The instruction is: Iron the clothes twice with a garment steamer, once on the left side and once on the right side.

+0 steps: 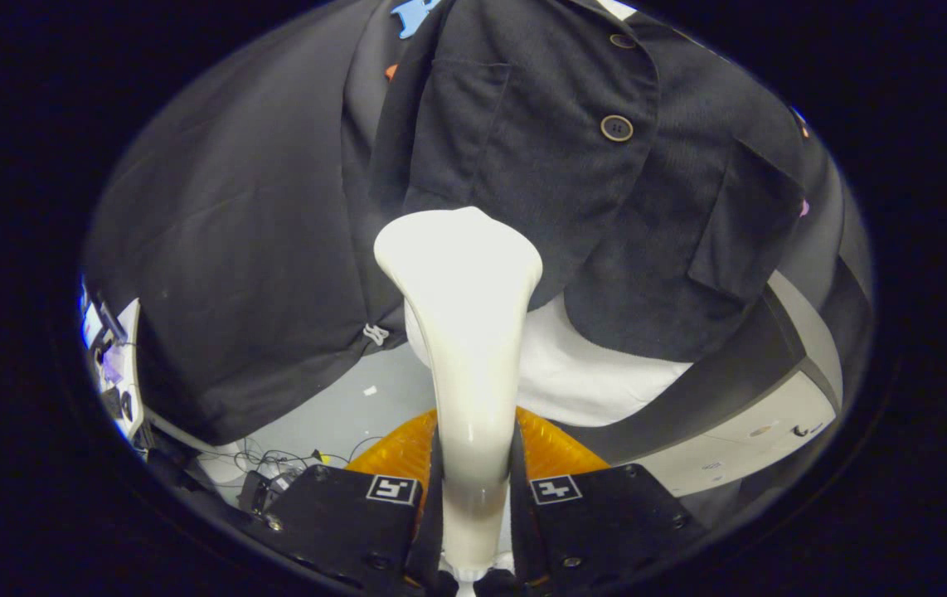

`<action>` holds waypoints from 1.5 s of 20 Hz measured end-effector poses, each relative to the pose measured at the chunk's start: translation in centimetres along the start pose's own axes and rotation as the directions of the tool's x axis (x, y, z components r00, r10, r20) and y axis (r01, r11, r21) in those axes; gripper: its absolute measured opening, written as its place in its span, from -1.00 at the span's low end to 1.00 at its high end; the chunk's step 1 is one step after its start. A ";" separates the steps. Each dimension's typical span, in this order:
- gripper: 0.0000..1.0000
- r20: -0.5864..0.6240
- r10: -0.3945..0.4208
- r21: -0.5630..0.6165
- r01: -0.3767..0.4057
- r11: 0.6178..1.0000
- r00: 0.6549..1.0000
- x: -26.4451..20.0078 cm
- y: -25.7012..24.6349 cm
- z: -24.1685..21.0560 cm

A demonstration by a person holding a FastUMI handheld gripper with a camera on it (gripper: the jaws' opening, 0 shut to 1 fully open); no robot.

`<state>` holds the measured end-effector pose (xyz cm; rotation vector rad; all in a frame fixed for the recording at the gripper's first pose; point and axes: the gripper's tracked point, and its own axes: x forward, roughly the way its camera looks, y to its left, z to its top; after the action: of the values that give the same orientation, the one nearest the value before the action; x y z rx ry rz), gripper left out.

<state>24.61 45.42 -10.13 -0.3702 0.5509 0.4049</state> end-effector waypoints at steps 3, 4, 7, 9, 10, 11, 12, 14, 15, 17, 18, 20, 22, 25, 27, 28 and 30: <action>-0.28 -0.003 0.005 0.006 -0.005 1.000 1.000 -0.4 -0.2 -0.3; -0.28 0.002 0.010 0.011 -0.010 1.000 1.000 -0.9 -0.4 -0.2; -0.28 0.037 0.023 0.041 -0.024 0.999 0.999 -3.0 -1.6 0.4; -0.28 0.073 0.029 0.058 -0.033 0.998 0.997 -5.0 -2.8 1.0; -0.28 0.097 0.032 0.068 -0.038 0.997 0.995 -6.0 -3.4 1.3; -0.28 0.126 0.030 0.079 -0.040 0.996 0.992 -7.4 -4.4 1.6; -0.28 0.157 0.017 0.095 -0.033 0.995 0.987 -8.7 -5.6 1.8; -0.28 0.220 -0.017 0.138 -0.013 0.990 0.975 -11.5 -8.4 2.0; -0.28 0.243 -0.035 0.158 -0.004 0.987 0.969 -13.1 -10.2 1.7; -0.28 0.269 -0.070 0.202 0.015 0.979 0.961 -15.7 -13.3 0.4; -0.28 0.276 -0.087 0.224 0.024 0.974 0.957 -17.1 -14.8 -0.4; -0.28 0.289 -0.131 0.276 0.049 0.960 0.948 -19.7 -18.2 -2.6; -0.28 0.283 -0.178 0.319 0.082 0.944 0.942 -22.0 -21.6 -5.5; -0.28 0.263 -0.239 0.366 0.132 0.921 0.935 -25.5 -25.6 -10.3; -0.28 0.228 -0.260 0.400 0.153 0.904 0.938 -26.9 -27.7 -14.0; -0.28 0.219 -0.265 0.416 0.156 0.896 0.939 -27.6 -28.6 -15.6; -0.28 0.196 -0.275 0.437 0.167 0.884 0.941 -28.8 -30.2 -19.3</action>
<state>7.98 3.34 -2.18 0.0336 0.3250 0.0999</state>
